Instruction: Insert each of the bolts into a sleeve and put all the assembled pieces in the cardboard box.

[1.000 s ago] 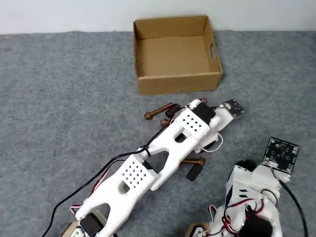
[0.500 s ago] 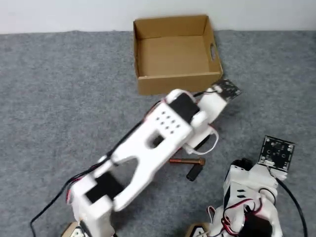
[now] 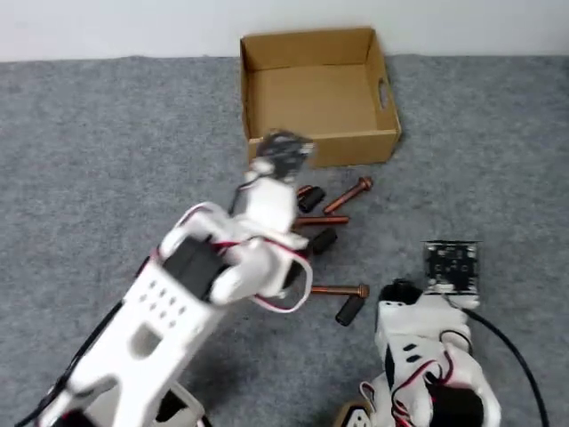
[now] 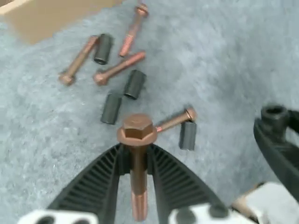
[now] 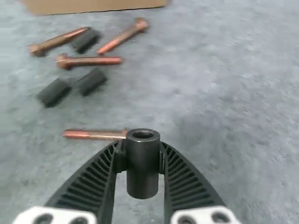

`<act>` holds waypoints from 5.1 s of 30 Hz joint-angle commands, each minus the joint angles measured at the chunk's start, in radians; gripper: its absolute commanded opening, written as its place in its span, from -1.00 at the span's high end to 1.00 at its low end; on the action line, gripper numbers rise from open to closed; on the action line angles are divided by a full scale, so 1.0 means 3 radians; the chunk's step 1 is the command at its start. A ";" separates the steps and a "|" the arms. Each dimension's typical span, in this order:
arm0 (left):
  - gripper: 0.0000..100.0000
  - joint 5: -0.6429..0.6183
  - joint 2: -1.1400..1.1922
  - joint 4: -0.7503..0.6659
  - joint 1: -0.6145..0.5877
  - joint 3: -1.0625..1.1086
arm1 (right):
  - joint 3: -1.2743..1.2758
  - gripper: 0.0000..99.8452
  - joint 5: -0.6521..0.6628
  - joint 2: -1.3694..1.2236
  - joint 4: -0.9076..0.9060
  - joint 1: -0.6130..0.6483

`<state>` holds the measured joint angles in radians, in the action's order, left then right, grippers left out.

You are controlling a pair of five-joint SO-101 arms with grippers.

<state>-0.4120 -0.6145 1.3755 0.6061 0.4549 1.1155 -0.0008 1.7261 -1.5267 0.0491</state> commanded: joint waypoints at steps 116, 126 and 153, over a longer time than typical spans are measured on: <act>0.99 0.1054 -0.3560 -0.1340 -0.1913 0.4115 | -0.2516 0.98 -0.0378 -0.4043 0.2764 0.0974; 0.99 0.1054 -0.3544 -0.1360 -0.1913 0.4125 | -0.3902 0.98 -0.0368 -0.5843 0.3388 0.0611; 0.99 0.0818 -0.3534 -0.1442 -0.2020 0.4120 | -0.6419 0.67 -0.0036 -0.8687 0.2350 0.0396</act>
<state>-0.1588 -1.6732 0.9720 0.0061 1.6962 -0.7211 -0.0238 -0.8899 -0.7687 0.1718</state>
